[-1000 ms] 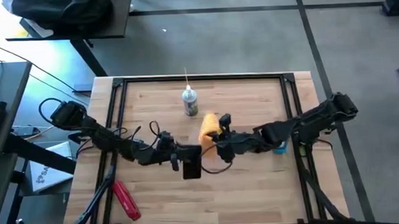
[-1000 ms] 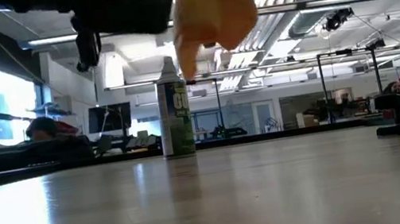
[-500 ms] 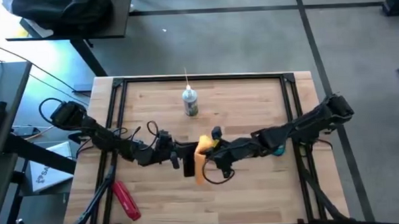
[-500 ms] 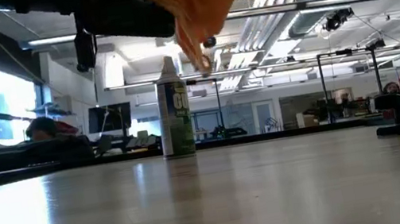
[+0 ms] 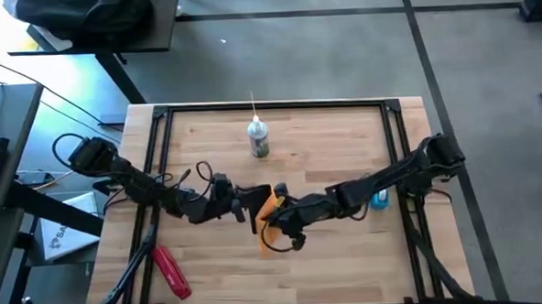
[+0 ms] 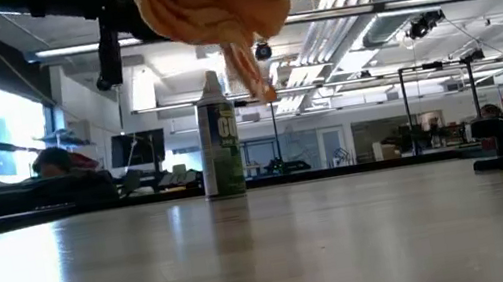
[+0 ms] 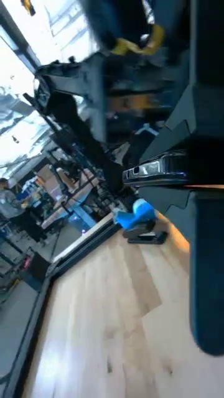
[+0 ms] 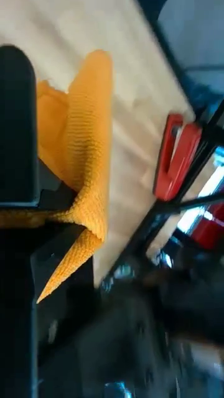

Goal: Apply microfiber cloth
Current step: Wipe the front of the cellphone with a microfiber cloth

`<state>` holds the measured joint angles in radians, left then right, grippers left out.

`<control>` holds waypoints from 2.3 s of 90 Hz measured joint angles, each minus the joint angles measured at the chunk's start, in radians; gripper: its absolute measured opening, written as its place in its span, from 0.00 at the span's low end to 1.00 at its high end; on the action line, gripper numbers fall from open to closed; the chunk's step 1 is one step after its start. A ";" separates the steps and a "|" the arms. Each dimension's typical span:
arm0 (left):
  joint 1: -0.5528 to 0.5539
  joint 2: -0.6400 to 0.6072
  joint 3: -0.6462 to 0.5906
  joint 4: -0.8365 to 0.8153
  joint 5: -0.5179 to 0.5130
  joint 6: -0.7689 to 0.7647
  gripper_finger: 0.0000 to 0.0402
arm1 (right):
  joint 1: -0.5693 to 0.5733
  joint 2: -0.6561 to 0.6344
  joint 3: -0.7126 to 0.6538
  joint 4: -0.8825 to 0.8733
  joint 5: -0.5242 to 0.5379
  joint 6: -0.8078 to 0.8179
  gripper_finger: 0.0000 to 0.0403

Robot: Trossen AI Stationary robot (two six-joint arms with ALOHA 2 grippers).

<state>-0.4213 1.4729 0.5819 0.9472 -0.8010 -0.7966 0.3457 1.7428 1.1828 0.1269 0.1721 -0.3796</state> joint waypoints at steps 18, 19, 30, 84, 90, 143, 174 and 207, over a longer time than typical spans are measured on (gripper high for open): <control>0.009 -0.001 0.000 0.049 0.004 0.047 0.04 | 0.032 0.000 0.000 0.014 0.015 0.001 0.00; 0.009 -0.001 0.000 0.049 0.002 0.047 0.04 | 0.033 0.000 0.000 0.019 0.019 -0.005 0.00; 0.010 0.003 0.000 0.050 -0.006 0.034 0.04 | 0.032 0.000 0.000 0.056 0.092 -0.075 0.00; 0.015 0.077 0.049 0.047 0.008 0.024 0.04 | -0.067 0.010 0.000 0.136 0.085 -0.165 0.00; 0.024 0.078 0.049 0.056 0.004 0.024 0.04 | -0.067 0.022 0.001 0.134 0.074 -0.128 0.00; 0.056 0.061 0.052 0.129 0.001 0.069 0.04 | 0.030 0.000 0.001 0.044 0.409 -0.220 0.00; 0.040 0.073 0.050 0.101 0.007 0.020 0.04 | -0.043 -0.003 -0.002 0.169 0.339 -0.302 0.00; 0.068 0.078 0.050 0.105 0.021 0.021 0.04 | -0.041 0.024 0.002 0.072 0.155 -0.107 0.00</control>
<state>-0.3536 1.5512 0.6319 1.0519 -0.7799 -0.7752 0.3052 1.7668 1.1847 0.1992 0.3275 -0.4862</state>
